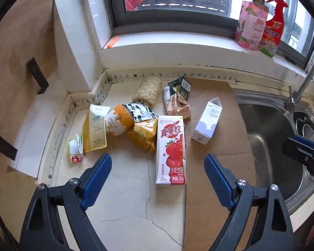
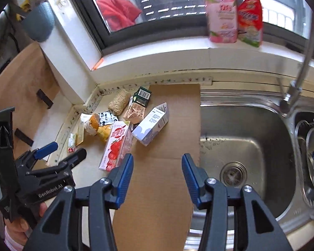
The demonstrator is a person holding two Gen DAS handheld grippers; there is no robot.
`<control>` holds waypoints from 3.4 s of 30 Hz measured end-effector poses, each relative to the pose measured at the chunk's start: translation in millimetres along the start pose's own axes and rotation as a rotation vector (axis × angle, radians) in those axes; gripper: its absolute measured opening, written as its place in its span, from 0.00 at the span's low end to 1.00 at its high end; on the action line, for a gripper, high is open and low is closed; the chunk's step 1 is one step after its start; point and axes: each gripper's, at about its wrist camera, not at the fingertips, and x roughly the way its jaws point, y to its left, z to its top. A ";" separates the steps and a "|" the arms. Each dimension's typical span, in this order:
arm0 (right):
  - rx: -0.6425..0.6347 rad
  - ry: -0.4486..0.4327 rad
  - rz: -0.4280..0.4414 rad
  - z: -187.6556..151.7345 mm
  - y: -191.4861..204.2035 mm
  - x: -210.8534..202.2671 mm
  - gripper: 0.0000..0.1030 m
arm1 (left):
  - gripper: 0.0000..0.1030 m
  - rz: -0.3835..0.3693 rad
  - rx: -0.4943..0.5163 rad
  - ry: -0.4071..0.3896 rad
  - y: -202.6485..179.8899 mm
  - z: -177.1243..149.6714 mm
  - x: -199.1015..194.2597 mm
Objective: Collect trash
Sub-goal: 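Raise both tools back up toward the counter, then grasp the strawberry milk carton with the left tool while the right tool grasps the white milk carton, then carry both cartons down over the black trash bin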
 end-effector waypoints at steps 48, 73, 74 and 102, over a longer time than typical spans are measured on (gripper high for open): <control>0.179 0.277 0.074 48.0 9.3 183.3 0.41 | 0.52 0.003 -0.288 -0.013 45.9 -9.2 -18.5; -0.007 -0.026 0.148 -88.6 24.1 -135.9 0.38 | 0.52 -0.218 -0.227 -0.172 7.5 -162.6 -216.4; -0.014 -0.029 0.145 -100.6 26.3 -145.3 0.38 | 0.52 -0.224 -0.225 -0.171 8.1 -172.0 -221.4; -0.281 0.389 0.241 -402.6 72.4 44.6 0.38 | 0.52 -0.031 -0.350 0.165 61.3 -466.3 -31.6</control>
